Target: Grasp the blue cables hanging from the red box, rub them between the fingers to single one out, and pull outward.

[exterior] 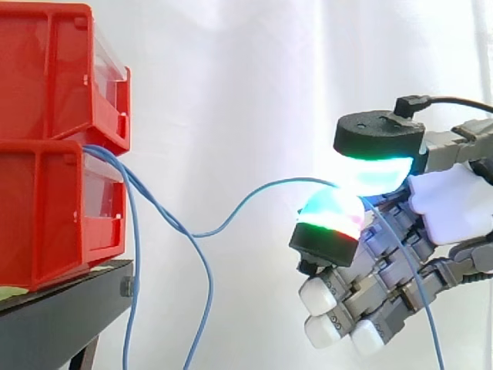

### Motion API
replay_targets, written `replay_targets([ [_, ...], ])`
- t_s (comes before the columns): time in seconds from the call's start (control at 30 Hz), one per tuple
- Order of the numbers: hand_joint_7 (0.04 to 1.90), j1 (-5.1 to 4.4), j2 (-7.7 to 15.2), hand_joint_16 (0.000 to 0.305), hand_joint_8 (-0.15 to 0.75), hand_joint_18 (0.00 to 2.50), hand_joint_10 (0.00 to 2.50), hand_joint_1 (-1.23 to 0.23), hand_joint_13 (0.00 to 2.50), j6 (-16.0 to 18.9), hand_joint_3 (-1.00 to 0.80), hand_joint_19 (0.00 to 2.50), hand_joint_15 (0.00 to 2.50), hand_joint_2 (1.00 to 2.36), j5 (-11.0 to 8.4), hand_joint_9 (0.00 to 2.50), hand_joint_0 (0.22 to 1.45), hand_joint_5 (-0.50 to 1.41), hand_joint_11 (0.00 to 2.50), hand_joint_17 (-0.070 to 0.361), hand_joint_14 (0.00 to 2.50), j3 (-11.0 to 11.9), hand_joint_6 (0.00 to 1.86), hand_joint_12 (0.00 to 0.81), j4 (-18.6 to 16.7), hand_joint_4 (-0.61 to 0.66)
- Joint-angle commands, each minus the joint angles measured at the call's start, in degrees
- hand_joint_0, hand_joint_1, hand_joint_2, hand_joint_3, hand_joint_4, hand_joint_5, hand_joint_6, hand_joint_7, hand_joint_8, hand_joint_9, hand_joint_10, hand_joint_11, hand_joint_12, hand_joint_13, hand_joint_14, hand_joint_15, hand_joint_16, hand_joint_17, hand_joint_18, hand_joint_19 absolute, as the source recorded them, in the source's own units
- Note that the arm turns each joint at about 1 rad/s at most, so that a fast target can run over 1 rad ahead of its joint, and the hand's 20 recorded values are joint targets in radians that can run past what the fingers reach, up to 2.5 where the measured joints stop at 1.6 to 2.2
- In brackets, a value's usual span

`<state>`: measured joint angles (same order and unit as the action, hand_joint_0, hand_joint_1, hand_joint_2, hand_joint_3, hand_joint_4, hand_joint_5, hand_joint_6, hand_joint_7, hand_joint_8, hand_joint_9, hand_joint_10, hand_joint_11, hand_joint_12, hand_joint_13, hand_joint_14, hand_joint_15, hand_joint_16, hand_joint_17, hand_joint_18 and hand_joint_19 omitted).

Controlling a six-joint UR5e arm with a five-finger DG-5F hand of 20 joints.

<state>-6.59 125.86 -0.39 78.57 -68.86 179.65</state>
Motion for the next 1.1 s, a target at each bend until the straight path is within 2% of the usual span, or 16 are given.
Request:
replay_targets([
  [0.0, 1.18, 0.0, 0.0, 0.023, 0.265, 0.36, 0.0, -0.81, 0.53, 0.04, -0.01, 0.33, 0.13, 1.14, 0.0, 0.8, 0.55, -0.11, 0.25, 0.052, 0.0, 0.04, 0.85, 0.213, 0.0, 0.06],
  [0.1, 1.13, 0.0, 0.0, 0.024, 0.27, 0.39, 0.0, -0.8, 0.56, -0.05, -0.04, 0.32, 0.12, 1.21, 0.0, 0.8, 0.53, -0.11, 0.26, 0.055, 0.0, 0.04, 0.86, 0.221, 0.0, 0.07],
  [0.4, 1.13, 0.0, 0.0, 0.024, 0.266, 0.39, 0.0, -0.79, 0.6, -0.05, -0.06, 0.33, 0.15, 1.27, 0.0, 0.8, 0.51, -0.11, 0.27, 0.053, 0.0, 0.04, 0.86, 0.217, 0.0, 0.07],
  [0.57, 1.14, 0.08, 0.0, 0.026, 0.272, 0.49, 0.0, -0.79, 0.7, -0.05, -0.06, 0.35, 0.22, 1.25, 0.0, 0.81, 0.51, -0.11, 0.28, 0.058, 0.01, 0.04, 0.86, 0.263, 0.0, 0.09],
  [0.73, 1.13, 0.0, 0.0, 0.029, 0.272, 0.54, 0.0, -0.78, 0.73, -0.05, -0.05, 0.35, 0.22, 1.23, 0.0, 0.8, 0.52, -0.11, 0.29, 0.064, 0.01, 0.04, 0.86, 0.276, 0.0, 0.08],
  [1.07, 1.14, 0.0, -0.09, 0.026, 0.263, 0.46, 0.0, -0.78, 0.68, -0.05, -0.05, 0.38, 0.23, 1.24, 0.0, 0.81, 0.51, -0.11, 0.3, 0.059, 0.01, 0.04, 0.86, 0.236, 0.0, 0.08],
])
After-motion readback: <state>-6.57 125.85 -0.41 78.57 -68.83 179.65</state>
